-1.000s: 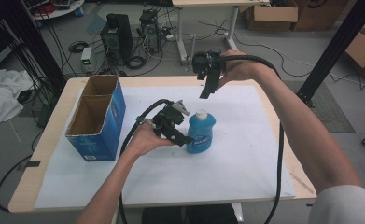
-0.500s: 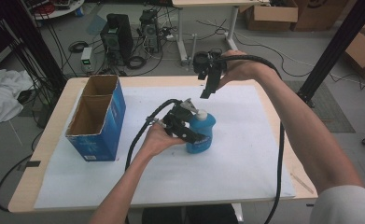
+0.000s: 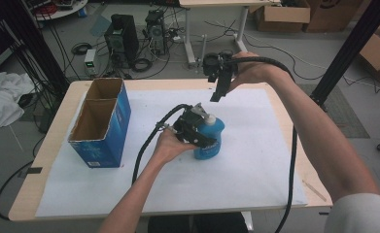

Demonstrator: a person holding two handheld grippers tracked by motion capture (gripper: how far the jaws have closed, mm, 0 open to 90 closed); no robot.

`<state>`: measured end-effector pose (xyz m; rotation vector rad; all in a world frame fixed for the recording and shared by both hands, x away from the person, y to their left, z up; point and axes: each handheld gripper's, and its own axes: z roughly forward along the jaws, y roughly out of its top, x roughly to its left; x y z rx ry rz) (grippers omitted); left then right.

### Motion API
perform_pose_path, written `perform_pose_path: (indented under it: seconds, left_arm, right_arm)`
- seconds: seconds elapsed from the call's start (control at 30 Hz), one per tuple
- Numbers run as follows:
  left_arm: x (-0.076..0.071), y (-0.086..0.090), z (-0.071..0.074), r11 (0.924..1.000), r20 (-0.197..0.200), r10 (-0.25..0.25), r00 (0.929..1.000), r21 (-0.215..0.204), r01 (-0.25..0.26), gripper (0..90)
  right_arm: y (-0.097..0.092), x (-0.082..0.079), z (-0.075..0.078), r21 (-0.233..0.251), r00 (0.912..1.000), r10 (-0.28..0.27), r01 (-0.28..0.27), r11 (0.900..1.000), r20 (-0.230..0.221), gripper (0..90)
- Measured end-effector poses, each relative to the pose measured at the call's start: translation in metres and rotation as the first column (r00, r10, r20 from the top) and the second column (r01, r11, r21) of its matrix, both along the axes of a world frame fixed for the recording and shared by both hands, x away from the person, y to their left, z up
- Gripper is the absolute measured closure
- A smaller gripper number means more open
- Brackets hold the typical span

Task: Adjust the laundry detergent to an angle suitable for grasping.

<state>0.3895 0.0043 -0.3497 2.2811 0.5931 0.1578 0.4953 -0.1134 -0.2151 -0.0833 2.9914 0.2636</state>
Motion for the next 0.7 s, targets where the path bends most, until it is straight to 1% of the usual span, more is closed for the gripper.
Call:
perform_pose_path:
  seconds: [0.33, 0.6, 0.7]
  left_arm:
    - [0.0, 0.0003, 0.0002, 1.0, 0.005, 0.0, 1.0, -0.003, 0.0, 30.4]
    - [0.0015, 0.0014, -0.0008, 1.0, -0.005, 0.0, 1.0, -0.004, 0.0, 31.6]
    - [0.002, 0.0017, -0.0017, 1.0, -0.01, -0.006, 0.9999, -0.003, 0.006, 33.9]
  right_arm:
    - [0.0011, -0.0001, -0.0007, 0.002, 1.0, 0.002, -0.002, 1.0, 0.001, 20.9]
    - [0.0011, 0.0006, -0.0028, -0.001, 1.0, -0.002, 0.002, 1.0, -0.001, 20.9]
    - [0.0011, 0.001, -0.0043, -0.003, 1.0, 0.0, 0.0, 1.0, -0.002, 21.0]
